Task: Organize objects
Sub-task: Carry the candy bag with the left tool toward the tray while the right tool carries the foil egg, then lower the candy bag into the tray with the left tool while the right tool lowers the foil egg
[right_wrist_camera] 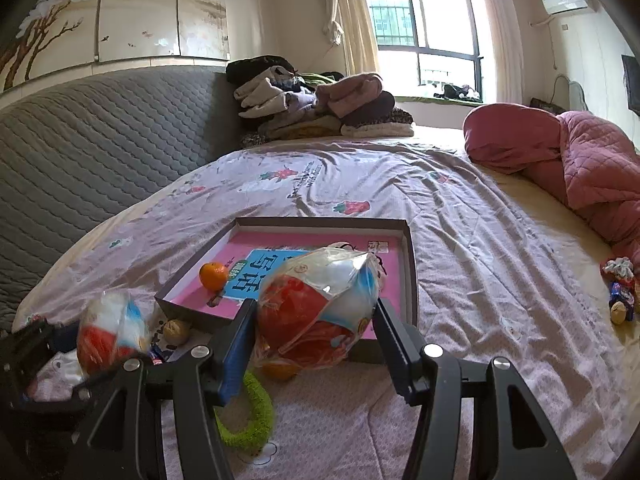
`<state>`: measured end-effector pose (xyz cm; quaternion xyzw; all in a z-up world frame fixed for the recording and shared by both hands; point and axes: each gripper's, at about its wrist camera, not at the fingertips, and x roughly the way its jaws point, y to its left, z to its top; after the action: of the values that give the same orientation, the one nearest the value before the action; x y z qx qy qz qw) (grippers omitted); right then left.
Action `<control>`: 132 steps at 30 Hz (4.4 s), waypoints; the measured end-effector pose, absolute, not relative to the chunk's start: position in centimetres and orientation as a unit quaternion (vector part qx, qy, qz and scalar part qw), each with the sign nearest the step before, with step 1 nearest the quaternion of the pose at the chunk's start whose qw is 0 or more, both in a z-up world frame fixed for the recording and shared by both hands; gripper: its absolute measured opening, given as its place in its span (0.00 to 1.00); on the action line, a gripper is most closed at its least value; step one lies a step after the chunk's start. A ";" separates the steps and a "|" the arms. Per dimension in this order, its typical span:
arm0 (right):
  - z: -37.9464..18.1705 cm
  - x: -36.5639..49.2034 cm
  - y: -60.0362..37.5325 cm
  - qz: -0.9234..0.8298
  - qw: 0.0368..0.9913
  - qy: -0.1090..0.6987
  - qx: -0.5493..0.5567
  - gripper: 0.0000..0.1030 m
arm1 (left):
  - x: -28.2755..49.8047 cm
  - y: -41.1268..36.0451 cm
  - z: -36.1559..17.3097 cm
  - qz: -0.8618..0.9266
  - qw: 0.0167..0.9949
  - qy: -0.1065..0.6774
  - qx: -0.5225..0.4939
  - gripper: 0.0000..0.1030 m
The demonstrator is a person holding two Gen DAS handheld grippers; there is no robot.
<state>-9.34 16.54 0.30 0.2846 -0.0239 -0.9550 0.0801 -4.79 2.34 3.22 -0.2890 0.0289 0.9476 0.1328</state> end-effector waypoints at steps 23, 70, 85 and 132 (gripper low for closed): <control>1.7 -10.5 16.9 -0.965 0.052 0.006 0.257 0.56 | -10.2 0.6 6.5 0.957 0.132 0.035 -0.256 0.59; 0.6 -19.5 17.0 -0.956 0.034 0.049 0.288 0.56 | -22.8 2.4 2.2 0.936 0.167 0.053 -0.305 0.59; -0.5 -19.5 16.6 -0.950 0.039 0.058 0.303 0.56 | -23.3 3.6 -0.1 0.924 0.175 0.061 -0.334 0.59; -6.2 -21.2 16.3 -0.901 0.054 0.089 0.421 0.56 | -24.5 5.6 -5.0 0.871 0.213 0.083 -0.435 0.59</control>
<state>-21.17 16.31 -6.21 0.4207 0.0891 -0.9012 0.0540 -24.50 5.63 -4.98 -0.4345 0.0825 0.8712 0.2131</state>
